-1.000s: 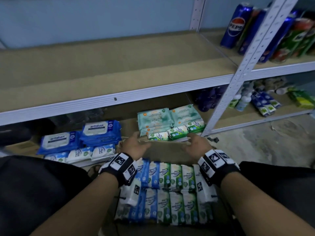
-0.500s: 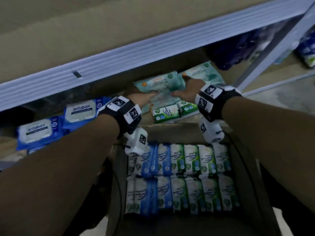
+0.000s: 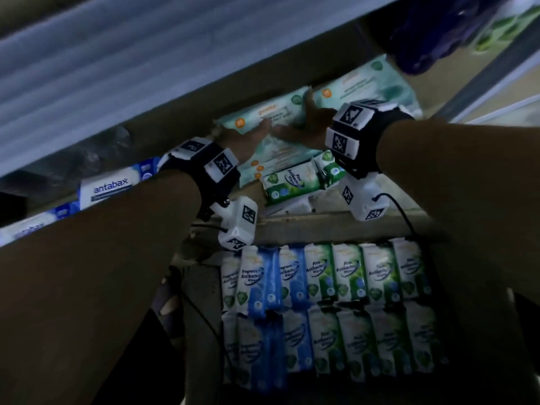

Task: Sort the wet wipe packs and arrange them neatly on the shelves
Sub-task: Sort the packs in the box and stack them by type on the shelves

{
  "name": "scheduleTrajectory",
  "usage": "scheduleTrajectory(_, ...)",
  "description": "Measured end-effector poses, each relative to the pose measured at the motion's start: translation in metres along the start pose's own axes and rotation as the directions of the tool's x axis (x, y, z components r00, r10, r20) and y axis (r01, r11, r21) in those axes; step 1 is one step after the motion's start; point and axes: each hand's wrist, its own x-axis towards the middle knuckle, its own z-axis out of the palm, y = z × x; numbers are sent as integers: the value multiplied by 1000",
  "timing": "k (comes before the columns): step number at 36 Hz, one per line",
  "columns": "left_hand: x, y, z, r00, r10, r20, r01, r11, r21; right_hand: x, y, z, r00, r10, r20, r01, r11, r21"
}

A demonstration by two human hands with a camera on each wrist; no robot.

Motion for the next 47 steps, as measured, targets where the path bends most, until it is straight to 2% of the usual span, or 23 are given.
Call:
scheduleTrajectory(5,-6,-2,-5,986,90,140,-68,985,-157,-2,-5,0,999,4,39,-6,998,64)
scheduleTrajectory(7,-10,-1,-8,982,122,142,-92,975,-202,1,-4,-2,997,27,70,-33,996,79)
scheduleTrajectory(10,-8,-4,-5,980,112,167,-57,951,-305,5,-2,0,996,19,85,-33,985,169)
scheduleTrajectory(12,-5,-9,-3,965,150,215,-55,918,-394,7,1,2,997,17,69,-34,967,252)
scheduleTrajectory(15,-6,-14,-4,951,184,250,-43,875,-482,10,8,5,1000,11,28,-22,906,423)
scheduleTrajectory(18,-5,-19,-6,950,191,247,-26,837,-547,17,5,10,997,-16,70,-26,828,560)
scheduleTrajectory(20,-2,-23,-7,956,168,241,-2,823,-569,25,6,16,996,-42,80,-15,795,606)
scheduleTrajectory(22,-2,-25,-8,946,169,275,33,798,-602,49,19,26,993,-96,71,26,750,661)
scheduleTrajectory(24,-2,-25,-12,933,161,323,71,797,-600,49,21,24,993,-112,43,52,726,686)
scheduleTrajectory(28,-6,-19,-27,931,140,336,102,787,-609,17,2,4,997,-73,-26,69,685,726)
scheduleTrajectory(32,-26,-3,-51,876,166,454,127,826,-549,5,-6,-12,991,-78,-107,132,661,738)
scheduleTrajectory(35,-45,5,-62,826,242,509,87,837,-540,-8,1,-20,995,-52,-90,102,664,740)
scheduleTrajectory(38,-73,16,-67,792,301,531,46,838,-543,-47,7,-33,990,-47,-134,131,667,733)
scheduleTrajectory(39,-84,20,-67,793,329,514,11,834,-551,-65,6,-38,989,-41,-144,134,662,738)
scheduleTrajectory(42,-116,29,-70,845,374,383,-109,821,-560,-117,14,-48,989,-42,-143,137,627,767)
scheduleTrajectory(45,-150,38,-72,801,352,485,-103,878,-467,-162,24,-55,988,-81,-133,155,590,792)
scheduleTrajectory(46,-162,41,-73,805,333,490,-85,883,-461,-179,27,-58,986,-100,-131,165,567,807)
scheduleTrajectory(47,-172,43,-75,830,321,457,-72,873,-483,-195,28,-62,984,-118,-133,176,542,822)
